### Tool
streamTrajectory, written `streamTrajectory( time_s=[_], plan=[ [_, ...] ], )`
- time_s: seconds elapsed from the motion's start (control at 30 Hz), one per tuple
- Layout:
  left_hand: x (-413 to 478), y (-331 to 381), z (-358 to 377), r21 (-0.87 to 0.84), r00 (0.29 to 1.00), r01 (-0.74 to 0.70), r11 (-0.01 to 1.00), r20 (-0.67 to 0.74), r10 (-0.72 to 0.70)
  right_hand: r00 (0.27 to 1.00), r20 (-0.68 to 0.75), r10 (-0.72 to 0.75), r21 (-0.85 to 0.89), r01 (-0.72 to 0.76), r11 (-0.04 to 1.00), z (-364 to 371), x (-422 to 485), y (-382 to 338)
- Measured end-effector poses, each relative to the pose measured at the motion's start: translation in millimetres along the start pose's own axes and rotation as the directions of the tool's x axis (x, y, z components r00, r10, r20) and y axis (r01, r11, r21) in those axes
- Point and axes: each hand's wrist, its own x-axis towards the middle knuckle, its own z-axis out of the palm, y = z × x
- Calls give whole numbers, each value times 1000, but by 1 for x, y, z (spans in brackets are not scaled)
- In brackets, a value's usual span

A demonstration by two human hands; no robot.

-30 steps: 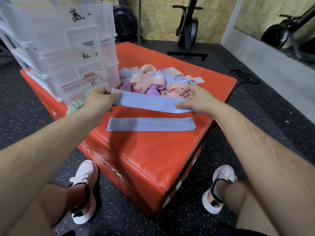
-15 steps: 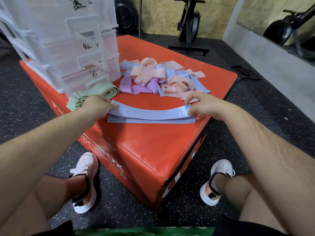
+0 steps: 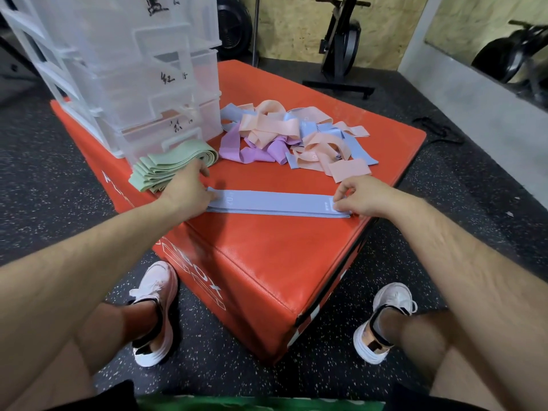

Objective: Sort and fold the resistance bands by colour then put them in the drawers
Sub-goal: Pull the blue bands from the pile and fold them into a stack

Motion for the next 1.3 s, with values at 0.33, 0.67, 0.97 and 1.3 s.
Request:
streamTrajectory(
  time_s=[0.33,0.67,0.97,1.3],
  plan=[
    [16,17,3,264,930,-368,891,107,353,970,-114,-215,-107,203,973,4,11,-31],
    [56,89,51,258,818,-557,789,336,467,958,28,-284,-260,281,924,52,63,-77],
    [71,81,52,234,837,-497,835,382,391,974,-59,-220,-276,196,941,49,77,-87],
    [75,83,26,-210,960,-246,946,83,268,813,-302,-497,96,545,833,49,53,-118]
  ],
)
